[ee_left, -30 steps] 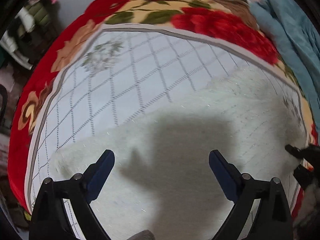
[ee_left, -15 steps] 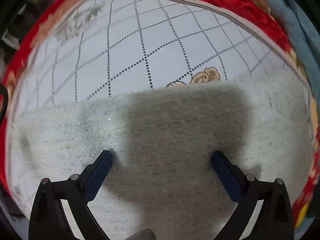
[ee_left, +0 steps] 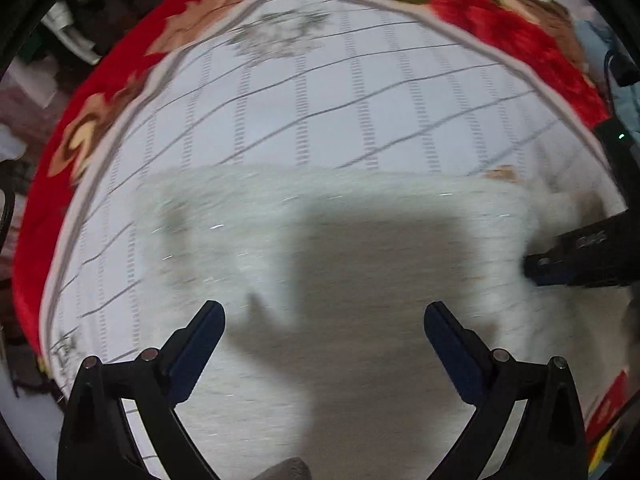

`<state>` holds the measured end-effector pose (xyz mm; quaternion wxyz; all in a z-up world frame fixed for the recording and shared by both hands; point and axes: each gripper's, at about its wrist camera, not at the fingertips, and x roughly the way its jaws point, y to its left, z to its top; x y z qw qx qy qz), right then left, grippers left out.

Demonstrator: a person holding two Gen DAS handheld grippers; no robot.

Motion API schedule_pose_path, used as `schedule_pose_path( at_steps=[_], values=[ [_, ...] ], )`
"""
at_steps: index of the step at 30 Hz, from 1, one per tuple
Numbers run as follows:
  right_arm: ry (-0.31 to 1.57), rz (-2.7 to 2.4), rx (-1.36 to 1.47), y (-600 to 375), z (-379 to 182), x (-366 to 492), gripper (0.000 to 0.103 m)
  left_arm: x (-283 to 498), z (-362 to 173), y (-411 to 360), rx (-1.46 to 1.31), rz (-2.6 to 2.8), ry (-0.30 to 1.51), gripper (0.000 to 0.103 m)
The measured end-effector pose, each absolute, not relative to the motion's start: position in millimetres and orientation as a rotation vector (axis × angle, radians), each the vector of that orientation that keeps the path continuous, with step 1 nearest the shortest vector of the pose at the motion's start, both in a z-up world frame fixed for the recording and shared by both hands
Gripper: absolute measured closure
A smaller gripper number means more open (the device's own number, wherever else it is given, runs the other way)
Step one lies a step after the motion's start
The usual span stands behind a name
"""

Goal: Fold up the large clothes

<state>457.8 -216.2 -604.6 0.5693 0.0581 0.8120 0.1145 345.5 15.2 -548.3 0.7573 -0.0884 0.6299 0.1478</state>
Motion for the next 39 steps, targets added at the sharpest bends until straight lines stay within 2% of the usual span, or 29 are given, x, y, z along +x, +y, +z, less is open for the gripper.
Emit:
schedule_pose_path(
  at_steps=[4,7,8,9,11,15,18,22,29,31,32,33,36,39],
  values=[
    [1.959,0.291,0.235,-233,-594,468,0.08,351,-534,8,-0.202,0.301,1.357,0.0],
    [1.812,0.323,0.408,-277,-551,455,0.072,365,-525,-17,-0.163,0.219,1.331,0.0],
    [1.725,0.286,0.461,-307,-531,440,0.052,369,-527,-28,-0.16,0.196,1.336,0.0],
    [1.652,0.251,0.507,-331,-519,428,0.026,374,-532,-40,-0.156,0.172,1.345,0.0],
    [1.512,0.145,0.625,-388,-505,389,0.006,380,-545,-56,-0.128,0.143,1.372,0.0],
    [1.44,-0.035,0.853,-471,-537,316,0.006,385,-569,-74,-0.074,0.13,1.407,0.0],
    [1.377,0.013,0.994,-474,-581,287,0.006,385,-569,-77,-0.068,0.134,1.402,0.0],
    [1.259,0.15,1.121,-465,-619,296,0.006,382,-568,-81,-0.043,0.131,1.385,0.0],
    [1.175,0.185,1.159,-439,-628,335,0.007,389,-567,-88,-0.018,0.147,1.372,0.0],
    [1.179,0.182,1.163,-438,-627,337,0.026,391,-568,-89,-0.02,0.146,1.371,0.0],
    [1.189,0.185,1.17,-441,-623,342,0.05,392,-569,-90,-0.021,0.142,1.371,0.0],
    [1.19,0.183,1.177,-439,-623,345,0.058,393,-571,-91,-0.031,0.126,1.376,0.0],
    [1.17,0.182,1.114,-433,-601,352,0.07,392,-573,-89,-0.026,0.118,1.368,0.0],
    [1.132,0.2,1.043,-423,-568,355,0.073,391,-576,-87,-0.03,0.104,1.356,0.0]
  ],
)
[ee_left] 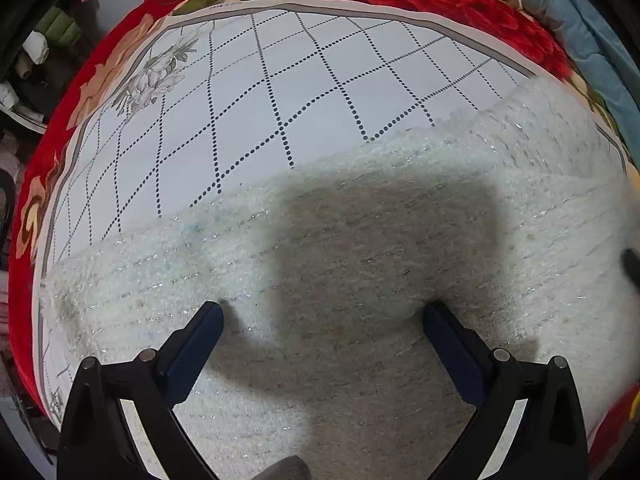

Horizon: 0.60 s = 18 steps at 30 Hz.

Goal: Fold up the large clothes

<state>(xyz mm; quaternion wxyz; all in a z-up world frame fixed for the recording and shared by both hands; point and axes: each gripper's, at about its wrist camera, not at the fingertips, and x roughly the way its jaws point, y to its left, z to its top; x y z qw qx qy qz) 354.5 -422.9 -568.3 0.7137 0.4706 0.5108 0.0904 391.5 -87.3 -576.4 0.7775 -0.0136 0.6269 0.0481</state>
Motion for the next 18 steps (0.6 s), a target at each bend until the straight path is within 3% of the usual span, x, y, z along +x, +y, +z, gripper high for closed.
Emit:
schedule_pose_path(
  at_steps=[11,18],
  values=[
    [1.101,0.322,0.519,-314,-447,348,0.076,380,-574,-63,-0.182,0.091,1.363,0.0],
    [1.047,0.408,0.016,-196,-387,317,0.076,288,-498,67,-0.475,0.307,1.256,0.0]
  ],
)
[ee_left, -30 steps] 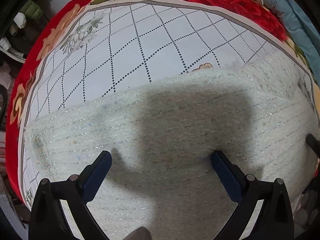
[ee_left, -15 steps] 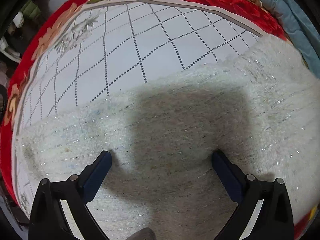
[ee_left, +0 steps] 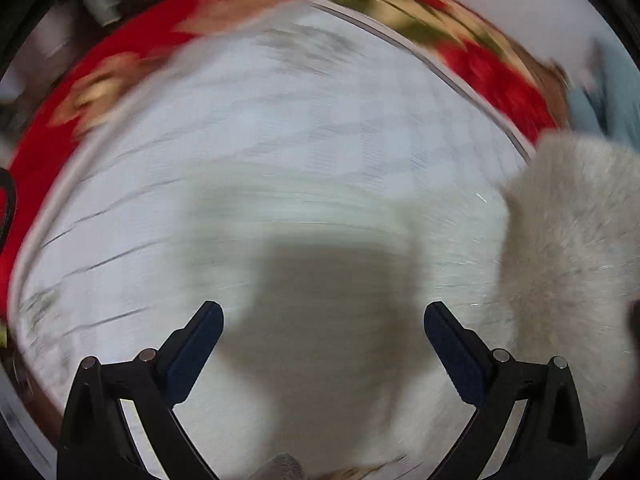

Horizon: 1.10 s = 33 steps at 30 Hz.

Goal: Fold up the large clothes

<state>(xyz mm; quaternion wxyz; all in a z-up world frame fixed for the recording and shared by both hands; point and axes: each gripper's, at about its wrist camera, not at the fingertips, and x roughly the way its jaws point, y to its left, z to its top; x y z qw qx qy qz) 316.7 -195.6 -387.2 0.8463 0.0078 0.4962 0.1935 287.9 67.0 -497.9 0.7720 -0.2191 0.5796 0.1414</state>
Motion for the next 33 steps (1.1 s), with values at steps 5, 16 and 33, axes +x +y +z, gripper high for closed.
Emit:
schedule_pose_path(
  at_steps=[5,16,33],
  values=[
    [1.027,0.614,-0.249,-80,-390,269,0.076,188,-456,168,-0.547,0.551,1.213,0.0],
    [1.391,0.987,-0.366,65,-497,182,0.043,96,-430,253,-0.671,0.781,1.12,0.0],
    [1.625,0.613,0.233,-157,-516,303,0.022,173,-578,171,-0.431,0.55,1.471,0.0]
  ],
)
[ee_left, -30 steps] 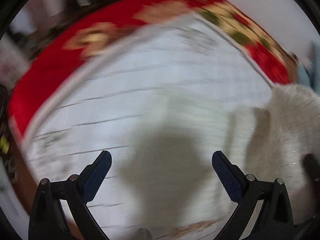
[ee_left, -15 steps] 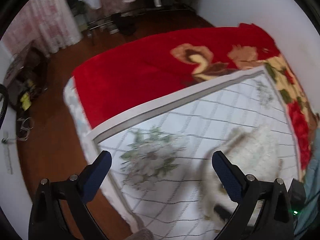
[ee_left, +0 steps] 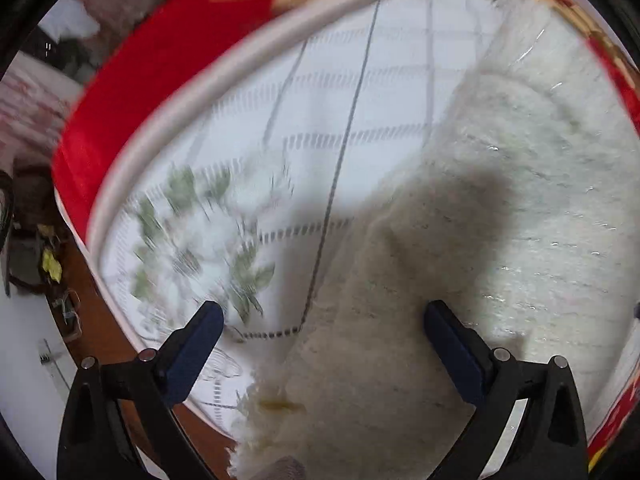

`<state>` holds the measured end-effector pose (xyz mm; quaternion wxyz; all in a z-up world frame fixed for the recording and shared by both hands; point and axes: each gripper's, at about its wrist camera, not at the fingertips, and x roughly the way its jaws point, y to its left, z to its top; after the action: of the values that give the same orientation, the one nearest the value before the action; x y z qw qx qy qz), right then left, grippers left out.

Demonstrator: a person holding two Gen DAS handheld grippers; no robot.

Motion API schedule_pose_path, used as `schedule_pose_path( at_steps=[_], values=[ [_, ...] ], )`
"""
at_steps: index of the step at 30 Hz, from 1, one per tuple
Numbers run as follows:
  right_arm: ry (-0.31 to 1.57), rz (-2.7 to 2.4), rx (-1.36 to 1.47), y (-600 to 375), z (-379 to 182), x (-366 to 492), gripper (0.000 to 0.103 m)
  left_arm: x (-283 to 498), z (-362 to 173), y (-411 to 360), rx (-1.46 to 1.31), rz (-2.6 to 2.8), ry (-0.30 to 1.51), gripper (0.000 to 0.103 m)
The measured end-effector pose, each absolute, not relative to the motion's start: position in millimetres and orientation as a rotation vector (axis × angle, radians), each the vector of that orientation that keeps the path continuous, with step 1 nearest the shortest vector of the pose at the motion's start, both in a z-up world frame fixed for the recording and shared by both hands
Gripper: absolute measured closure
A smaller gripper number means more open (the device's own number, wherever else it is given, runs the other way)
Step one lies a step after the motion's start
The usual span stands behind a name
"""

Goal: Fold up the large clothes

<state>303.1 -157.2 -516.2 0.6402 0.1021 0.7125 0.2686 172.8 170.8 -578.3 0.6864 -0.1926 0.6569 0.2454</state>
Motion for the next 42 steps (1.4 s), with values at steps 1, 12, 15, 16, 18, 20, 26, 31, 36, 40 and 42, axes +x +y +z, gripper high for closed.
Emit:
schedule_pose_path(
  at_steps=[1,12,15,16,18,20,26,31,36,40,42],
  values=[
    [1.64,0.628,0.266,-159,-531,309,0.022,172,-580,173,-0.444,0.545,1.465,0.0],
    [1.71,0.895,0.559,-138,-617,323,0.045,195,-532,176,-0.377,0.49,1.382,0.0],
    [1.683,0.724,0.702,-171,-604,301,0.053,202,-512,171,-0.349,0.462,1.355,0.0],
    [1.68,0.667,0.738,-184,-601,291,0.053,203,-508,166,-0.344,0.449,1.348,0.0],
    [1.711,0.541,0.821,-217,-597,263,0.048,207,-501,154,-0.336,0.411,1.335,0.0],
    [1.789,0.444,0.768,-240,-592,246,0.032,218,-495,142,-0.319,0.389,1.326,0.0],
    [1.602,0.397,0.567,-269,-504,270,0.031,241,-499,129,-0.271,0.374,1.296,0.0],
    [1.733,0.774,0.621,-186,-503,322,0.055,244,-517,127,-0.282,0.389,1.331,0.0],
    [1.797,0.617,0.412,-124,-561,352,0.085,238,-553,125,-0.308,0.349,1.425,0.0],
    [1.801,0.515,0.326,-111,-597,348,0.103,230,-568,122,-0.283,0.339,1.441,0.0],
    [1.783,0.529,0.261,-103,-588,346,0.103,229,-566,125,-0.313,0.338,1.44,0.0]
  ],
)
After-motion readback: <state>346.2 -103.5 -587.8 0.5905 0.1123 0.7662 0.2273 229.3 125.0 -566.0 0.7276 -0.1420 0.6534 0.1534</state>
